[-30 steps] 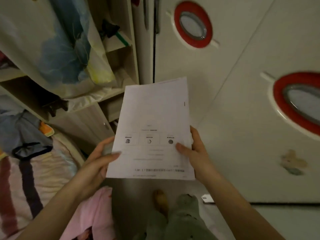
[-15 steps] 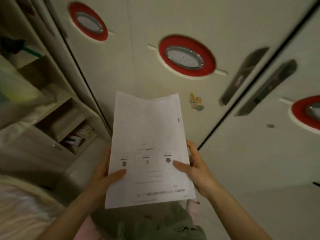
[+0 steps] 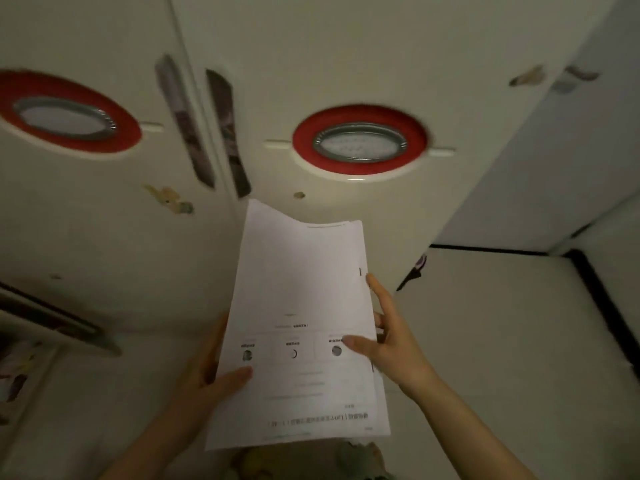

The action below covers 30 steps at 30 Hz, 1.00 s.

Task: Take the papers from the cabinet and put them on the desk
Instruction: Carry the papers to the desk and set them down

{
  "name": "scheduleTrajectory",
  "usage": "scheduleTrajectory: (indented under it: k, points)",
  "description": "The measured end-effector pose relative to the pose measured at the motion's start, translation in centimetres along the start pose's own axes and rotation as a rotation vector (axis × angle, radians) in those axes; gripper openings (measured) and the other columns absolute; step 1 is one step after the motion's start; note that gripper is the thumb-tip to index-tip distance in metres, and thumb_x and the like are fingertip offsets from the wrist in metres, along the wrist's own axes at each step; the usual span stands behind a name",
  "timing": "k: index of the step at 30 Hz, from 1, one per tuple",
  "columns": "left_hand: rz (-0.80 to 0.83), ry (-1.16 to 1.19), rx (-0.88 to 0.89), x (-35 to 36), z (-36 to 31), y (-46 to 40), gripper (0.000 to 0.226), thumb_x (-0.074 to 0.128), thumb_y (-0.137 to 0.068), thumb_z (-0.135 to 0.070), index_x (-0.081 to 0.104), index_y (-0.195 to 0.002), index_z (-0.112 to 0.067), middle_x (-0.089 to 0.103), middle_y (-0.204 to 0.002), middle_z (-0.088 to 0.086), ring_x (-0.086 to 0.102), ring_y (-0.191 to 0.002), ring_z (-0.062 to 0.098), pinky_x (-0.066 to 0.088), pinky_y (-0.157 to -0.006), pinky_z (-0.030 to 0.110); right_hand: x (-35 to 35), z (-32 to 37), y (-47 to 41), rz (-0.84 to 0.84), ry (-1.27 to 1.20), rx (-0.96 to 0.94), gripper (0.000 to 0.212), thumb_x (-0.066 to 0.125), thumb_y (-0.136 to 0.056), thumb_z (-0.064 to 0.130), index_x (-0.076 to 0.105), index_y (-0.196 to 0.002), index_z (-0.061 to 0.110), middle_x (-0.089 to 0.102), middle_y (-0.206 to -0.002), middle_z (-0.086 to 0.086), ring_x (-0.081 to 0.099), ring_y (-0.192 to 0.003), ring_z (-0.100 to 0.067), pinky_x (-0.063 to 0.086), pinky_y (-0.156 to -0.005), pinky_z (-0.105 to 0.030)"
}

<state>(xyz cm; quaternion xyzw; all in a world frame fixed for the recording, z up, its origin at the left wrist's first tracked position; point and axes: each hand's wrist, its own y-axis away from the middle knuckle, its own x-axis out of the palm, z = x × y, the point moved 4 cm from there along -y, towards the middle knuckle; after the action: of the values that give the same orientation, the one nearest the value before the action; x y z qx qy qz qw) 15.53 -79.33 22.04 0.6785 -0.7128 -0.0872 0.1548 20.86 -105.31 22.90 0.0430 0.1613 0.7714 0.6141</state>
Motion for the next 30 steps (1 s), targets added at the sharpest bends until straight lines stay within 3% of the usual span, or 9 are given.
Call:
scheduleTrajectory:
  k: [2, 7, 12, 15, 18, 21, 23, 27, 30]
  points:
    - [0.066, -0.025, -0.005, 4.7, 0.0, -1.9, 0.091, 0.077, -0.055, -0.03, 0.036, -0.135, -0.048, 0.067, -0.123, -0.004, 0.069, -0.104, 0.026, 0.06, -0.078, 0.045, -4.8, -0.6, 1.1, -0.062, -0.008, 0.005, 0.089, 0.073, -0.078, 0.01, 0.019, -0.13, 0.057, 0.063, -0.117, 0.004, 0.065, -0.104, -0.015, 0.061, -0.072, -0.026]
    - [0.215, -0.079, -0.012, 17.6, 0.3, -6.4, 0.082, 0.078, -0.059, -0.026, 0.039, -0.121, -0.063, 0.075, -0.108, -0.006, 0.073, -0.091, 0.029, 0.061, -0.068, 0.047, -17.2, -2.6, 4.7, -0.285, 0.003, 0.017, 0.093, 0.071, -0.079, 0.007, 0.014, -0.141, 0.047, 0.061, -0.123, -0.003, 0.063, -0.109, -0.023, 0.056, -0.088, -0.049]
    - [0.411, -0.127, 0.001, 30.6, 0.0, -9.8, 0.084, 0.077, -0.06, -0.027, 0.039, -0.13, -0.053, 0.071, -0.116, 0.004, 0.072, -0.095, 0.032, 0.058, -0.075, 0.057, -28.5, -5.8, 9.7, -0.518, -0.028, 0.04, 0.092, 0.072, -0.079, 0.008, 0.015, -0.137, 0.053, 0.06, -0.126, -0.005, 0.062, -0.111, -0.025, 0.054, -0.09, -0.053]
    - [0.545, -0.169, 0.012, 37.6, -0.1, -10.7, 0.08, 0.071, -0.07, -0.018, 0.036, -0.133, -0.052, 0.068, -0.119, 0.001, 0.071, -0.096, 0.031, 0.059, -0.075, 0.056, -33.4, -7.2, 12.8, -0.647, -0.061, 0.076, 0.092, 0.072, -0.078, 0.009, 0.016, -0.133, 0.057, 0.059, -0.124, -0.006, 0.063, -0.107, -0.024, 0.058, -0.083, -0.044]
    - [0.657, -0.226, 0.035, 43.4, -0.1, -11.5, 0.081, 0.067, -0.07, -0.015, 0.033, -0.138, -0.044, 0.064, -0.126, 0.003, 0.07, -0.098, 0.029, 0.06, -0.076, 0.051, -37.1, -8.6, 15.9, -0.766, -0.106, 0.122, 0.092, 0.073, -0.078, 0.011, 0.015, -0.137, 0.052, 0.058, -0.122, -0.003, 0.064, -0.1, -0.021, 0.059, -0.065, -0.027]
    - [0.771, -0.3, 0.064, 49.3, 0.0, -12.5, 0.075, 0.068, -0.073, -0.014, 0.038, -0.135, -0.045, 0.067, -0.121, -0.005, 0.07, -0.099, 0.022, 0.061, -0.077, 0.044, -40.4, -9.7, 19.0, -0.903, -0.161, 0.151, 0.093, 0.074, -0.077, 0.01, 0.015, -0.138, 0.049, 0.058, -0.119, -0.005, 0.064, -0.097, -0.018, 0.055, -0.061, -0.022]
    - [0.86, -0.318, 0.06, 53.0, 0.2, -13.2, 0.07, 0.067, -0.08, -0.006, 0.041, -0.129, -0.048, 0.069, -0.116, -0.01, 0.07, -0.1, 0.019, 0.062, -0.076, 0.038, -42.2, -10.5, 20.8, -0.981, -0.186, 0.163, 0.093, 0.074, -0.077, 0.01, 0.016, -0.137, 0.049, 0.059, -0.118, -0.006, 0.064, -0.098, -0.019, 0.057, -0.067, -0.029]
    - [1.046, -0.373, 0.014, 61.0, 0.8, -14.2, 0.073, 0.067, -0.079, -0.004, 0.039, -0.136, -0.04, 0.069, -0.12, -0.005, 0.068, -0.106, 0.025, 0.058, -0.084, 0.049, -46.2, -12.4, 24.3, -1.151, -0.268, 0.18, 0.093, 0.075, -0.075, 0.008, 0.02, -0.137, 0.049, 0.061, -0.12, -0.007, 0.065, -0.102, -0.025, 0.057, -0.084, -0.052]
    - [1.165, -0.396, 0.027, 66.6, 1.0, -14.5, 0.068, 0.062, -0.083, 0.005, 0.042, -0.132, -0.038, 0.072, -0.111, -0.012, 0.07, -0.1, 0.019, 0.061, -0.074, 0.035, -48.7, -13.6, 26.3, -1.258, -0.332, 0.188, 0.094, 0.075, -0.074, 0.004, 0.022, -0.138, 0.047, 0.061, -0.12, -0.005, 0.066, -0.101, -0.023, 0.056, -0.084, -0.055]
